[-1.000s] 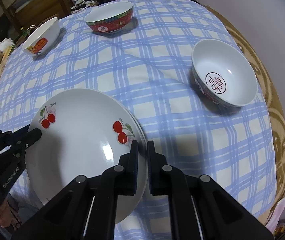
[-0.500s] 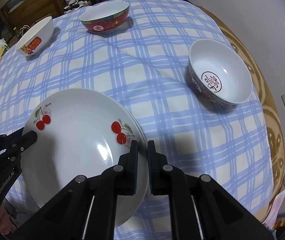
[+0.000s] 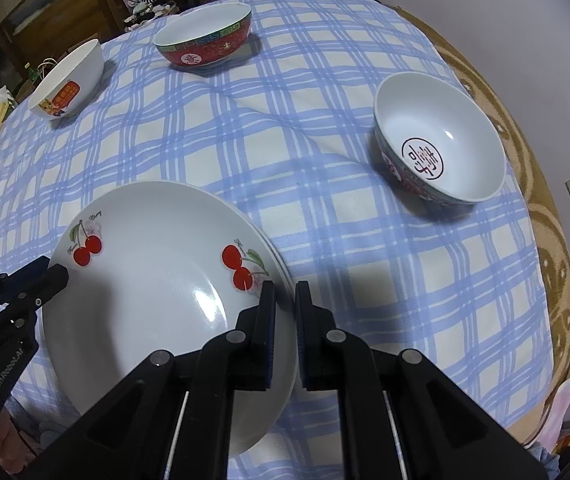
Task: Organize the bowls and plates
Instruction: 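Open both tools to release the plate on the stack, then move both open tools to the rim of the large white cat bowl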
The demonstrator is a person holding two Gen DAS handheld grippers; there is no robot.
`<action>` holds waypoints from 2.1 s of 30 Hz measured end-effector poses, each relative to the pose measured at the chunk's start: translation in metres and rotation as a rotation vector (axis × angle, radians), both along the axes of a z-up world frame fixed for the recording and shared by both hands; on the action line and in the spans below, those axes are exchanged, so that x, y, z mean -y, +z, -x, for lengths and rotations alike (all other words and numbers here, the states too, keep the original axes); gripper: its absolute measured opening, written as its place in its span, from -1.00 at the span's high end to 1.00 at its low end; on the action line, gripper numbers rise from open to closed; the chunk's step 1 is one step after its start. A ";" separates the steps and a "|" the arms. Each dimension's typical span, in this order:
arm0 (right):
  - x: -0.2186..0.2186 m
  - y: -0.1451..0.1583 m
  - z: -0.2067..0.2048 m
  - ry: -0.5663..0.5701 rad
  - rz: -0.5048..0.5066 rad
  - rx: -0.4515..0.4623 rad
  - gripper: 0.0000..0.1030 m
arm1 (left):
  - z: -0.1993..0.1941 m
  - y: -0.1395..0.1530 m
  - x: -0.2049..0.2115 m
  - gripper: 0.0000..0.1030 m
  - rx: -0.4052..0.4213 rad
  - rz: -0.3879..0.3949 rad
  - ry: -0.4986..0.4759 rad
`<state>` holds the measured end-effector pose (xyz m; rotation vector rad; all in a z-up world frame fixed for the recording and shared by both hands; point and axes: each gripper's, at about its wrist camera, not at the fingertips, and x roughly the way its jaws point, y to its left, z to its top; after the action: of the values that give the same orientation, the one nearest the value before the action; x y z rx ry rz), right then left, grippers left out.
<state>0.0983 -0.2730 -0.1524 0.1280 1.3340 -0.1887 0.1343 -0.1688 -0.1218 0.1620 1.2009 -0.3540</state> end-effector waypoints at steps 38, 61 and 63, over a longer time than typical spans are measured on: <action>-0.026 0.094 -0.073 0.024 0.011 0.261 -0.84 | -0.076 0.099 -0.112 -0.55 0.152 -0.100 0.111; -0.070 0.078 -0.215 0.096 -0.085 0.350 -0.84 | -0.221 0.080 -0.146 -0.55 0.159 -0.063 0.195; -0.077 0.073 -0.226 0.101 -0.111 0.343 -0.84 | -0.231 0.069 -0.150 -0.55 0.133 -0.061 0.209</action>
<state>0.3244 -0.1956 -0.0795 0.1776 1.0054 -0.0051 0.3653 -0.0192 -0.0524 0.1098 1.0858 -0.1214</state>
